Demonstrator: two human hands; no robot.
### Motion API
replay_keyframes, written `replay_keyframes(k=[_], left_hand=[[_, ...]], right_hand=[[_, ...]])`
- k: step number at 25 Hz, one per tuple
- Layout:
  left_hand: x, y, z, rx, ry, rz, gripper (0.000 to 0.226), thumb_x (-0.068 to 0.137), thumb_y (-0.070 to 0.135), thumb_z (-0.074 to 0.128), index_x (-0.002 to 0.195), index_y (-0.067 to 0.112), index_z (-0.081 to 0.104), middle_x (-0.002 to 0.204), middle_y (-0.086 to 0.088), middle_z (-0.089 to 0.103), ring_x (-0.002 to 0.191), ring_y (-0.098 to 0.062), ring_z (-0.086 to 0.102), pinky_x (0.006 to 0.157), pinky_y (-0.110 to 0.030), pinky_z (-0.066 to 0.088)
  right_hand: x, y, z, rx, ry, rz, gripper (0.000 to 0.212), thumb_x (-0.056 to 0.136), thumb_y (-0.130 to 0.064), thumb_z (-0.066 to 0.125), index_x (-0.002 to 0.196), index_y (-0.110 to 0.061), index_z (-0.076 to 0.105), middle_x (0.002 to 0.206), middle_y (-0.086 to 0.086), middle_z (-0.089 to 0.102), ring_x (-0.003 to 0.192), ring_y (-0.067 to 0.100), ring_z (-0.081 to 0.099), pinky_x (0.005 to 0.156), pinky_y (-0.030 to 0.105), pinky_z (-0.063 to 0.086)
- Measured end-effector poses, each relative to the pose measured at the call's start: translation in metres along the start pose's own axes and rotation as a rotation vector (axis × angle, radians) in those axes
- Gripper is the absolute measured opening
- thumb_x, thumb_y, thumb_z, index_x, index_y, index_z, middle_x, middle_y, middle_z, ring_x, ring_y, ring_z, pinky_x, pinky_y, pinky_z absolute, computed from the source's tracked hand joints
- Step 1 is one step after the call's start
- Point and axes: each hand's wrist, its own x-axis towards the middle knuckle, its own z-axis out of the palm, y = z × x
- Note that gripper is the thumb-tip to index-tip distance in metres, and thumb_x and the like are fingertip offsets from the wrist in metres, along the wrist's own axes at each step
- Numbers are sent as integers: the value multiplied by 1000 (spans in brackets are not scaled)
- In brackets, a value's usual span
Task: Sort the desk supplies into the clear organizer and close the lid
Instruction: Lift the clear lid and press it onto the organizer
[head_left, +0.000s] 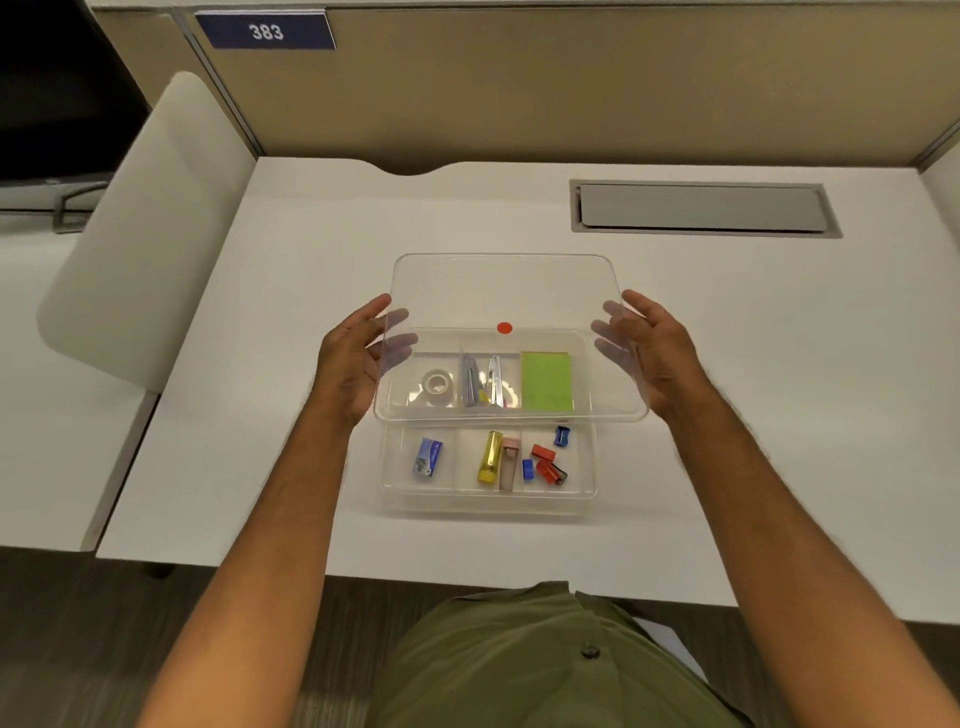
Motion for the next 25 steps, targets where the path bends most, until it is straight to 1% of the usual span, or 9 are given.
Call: replay_keyframes(k=[3,7,10,13,14,17,19,21,25], left_hand=[[-9,-17,-7,60,81,-13,33,101,13,55,133,8,56,110,-12,72,79,-23,73,69,-26,59],[-15,-45,-18,220,260,10,27,95,18,67,119,8,70,97,-8,71,72,-18,66,63,-25,56],[-18,-60,-26,359,345,42,23,92,20,68,113,13,74,98,-1,73,66,-13,60,64,-26,54],[-20,-67,-27,505,369,58,18,92,20,66,107,18,76,92,4,74,70,-14,60,68,-28,53],[-20,-69,-28,548,374,60,20,93,20,66,110,17,75,97,4,75,77,-15,63,71,-28,55],[-18,-73,-29,714,381,87,33,94,20,65,126,12,68,114,-2,72,96,-15,65,91,-31,55],[-16,-76,-28,787,382,115,35,96,19,64,129,11,66,115,-5,70,97,-14,62,90,-26,51],[-15,-77,-28,824,386,130,35,96,19,62,130,10,65,115,-8,69,98,-16,62,87,-23,47],[-14,-80,-32,863,366,122,33,97,17,62,129,10,66,115,-8,69,99,-18,63,87,-24,47]], right_hand=[[-11,25,-5,-53,35,-25,51,94,-4,64,143,-6,48,117,7,71,90,22,75,75,29,60],[-22,57,-8,-234,151,-88,42,95,-7,64,137,-10,59,98,2,66,81,14,64,76,28,55],[-25,77,-10,-381,234,-126,40,96,-13,65,135,-18,62,99,1,61,80,12,56,73,21,50],[-24,93,-9,-460,318,-139,39,95,-14,65,134,-20,64,105,1,64,86,9,58,76,14,46],[-23,98,-8,-490,340,-140,38,96,-16,64,134,-21,64,110,2,65,90,10,60,78,16,48],[-20,112,-7,-559,388,-133,36,97,-19,62,132,-25,63,115,8,64,100,20,64,89,33,57],[-20,117,-7,-579,400,-118,35,98,-20,61,131,-27,63,115,10,61,102,24,64,90,39,58],[-20,121,-6,-594,400,-110,34,99,-20,60,132,-27,63,115,9,59,102,24,63,90,42,59],[-20,121,-5,-621,411,-122,34,100,-18,58,133,-24,62,117,9,55,103,23,61,92,40,58]])
